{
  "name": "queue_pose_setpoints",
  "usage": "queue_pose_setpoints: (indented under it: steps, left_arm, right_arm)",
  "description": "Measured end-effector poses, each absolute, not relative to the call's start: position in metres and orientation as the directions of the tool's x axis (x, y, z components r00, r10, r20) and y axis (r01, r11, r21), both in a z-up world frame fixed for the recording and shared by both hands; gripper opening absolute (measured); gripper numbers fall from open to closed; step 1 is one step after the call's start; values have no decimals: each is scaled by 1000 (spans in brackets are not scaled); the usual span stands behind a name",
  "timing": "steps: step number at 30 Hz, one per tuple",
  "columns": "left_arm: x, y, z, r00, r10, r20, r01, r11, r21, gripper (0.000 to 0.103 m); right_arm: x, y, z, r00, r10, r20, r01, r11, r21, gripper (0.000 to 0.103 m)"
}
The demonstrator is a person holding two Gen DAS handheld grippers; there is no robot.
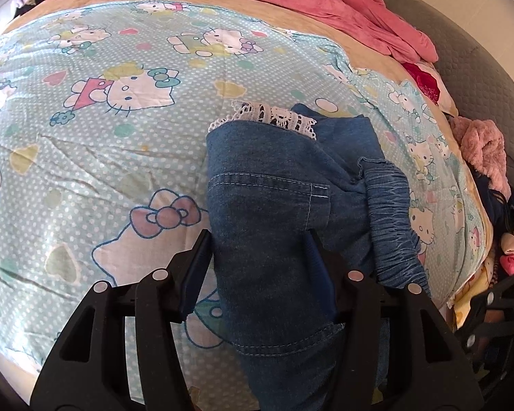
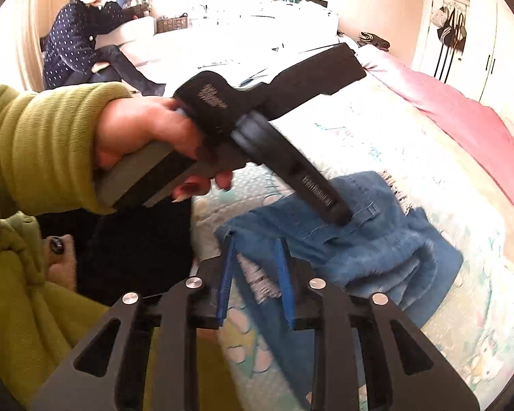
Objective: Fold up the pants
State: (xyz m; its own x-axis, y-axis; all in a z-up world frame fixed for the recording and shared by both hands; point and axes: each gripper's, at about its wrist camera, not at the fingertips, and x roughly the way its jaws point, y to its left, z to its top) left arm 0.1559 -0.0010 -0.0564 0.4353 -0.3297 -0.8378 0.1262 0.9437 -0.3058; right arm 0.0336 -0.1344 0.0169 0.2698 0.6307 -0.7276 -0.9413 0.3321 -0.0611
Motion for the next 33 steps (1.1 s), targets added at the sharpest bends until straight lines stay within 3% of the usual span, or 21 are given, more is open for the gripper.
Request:
queue_pose_setpoints:
  steps: [3,5,9,12,17,19,23,25,27,30,33]
  left_arm:
    - [156,-1,-56,435,-330,-838,124,943,-307,47]
    - [155,-1,-57,434,-334,-837,121,942,-313,47]
    - [152,-2,-56,437,-337,-834,129,941,-313,47]
    - [148,-4,-50,450,-333,-829,138,943,-304,47]
    - [136,-3,-27,510,-301,-806,155,954,-259,58]
    - [133,-1,-19,529,-284,-800,152,959,-239,62]
    - [128,5,-1,569,-243,-786,139,970,-200,73]
    - [124,8,6,588,-222,-777,126,975,-183,78]
    - [122,9,14,609,-209,-765,118,978,-174,82]
    - [120,9,25,636,-185,-750,106,983,-152,86]
    - [119,6,30,648,-165,-743,100,986,-132,93]
  right_arm:
    - [50,-126,1,295,577,-761,-920,387,-64,38]
    - [59,-122,-19,276,508,-816,-908,417,-48,36]
    - [47,-121,-19,249,510,-824,-918,396,-33,38]
    - [45,-130,-8,232,541,-808,-915,404,7,38]
    - [43,-156,29,235,625,-744,-901,427,74,38]
    - [43,-167,46,267,652,-710,-891,447,76,47]
    - [47,-192,73,358,675,-645,-859,509,57,55]
    - [57,-210,87,424,664,-617,-821,569,48,72]
    - [63,-223,98,467,664,-584,-790,610,63,73]
    - [74,-237,107,550,626,-553,-719,692,68,88]
    - [86,-252,107,601,586,-544,-648,755,97,91]
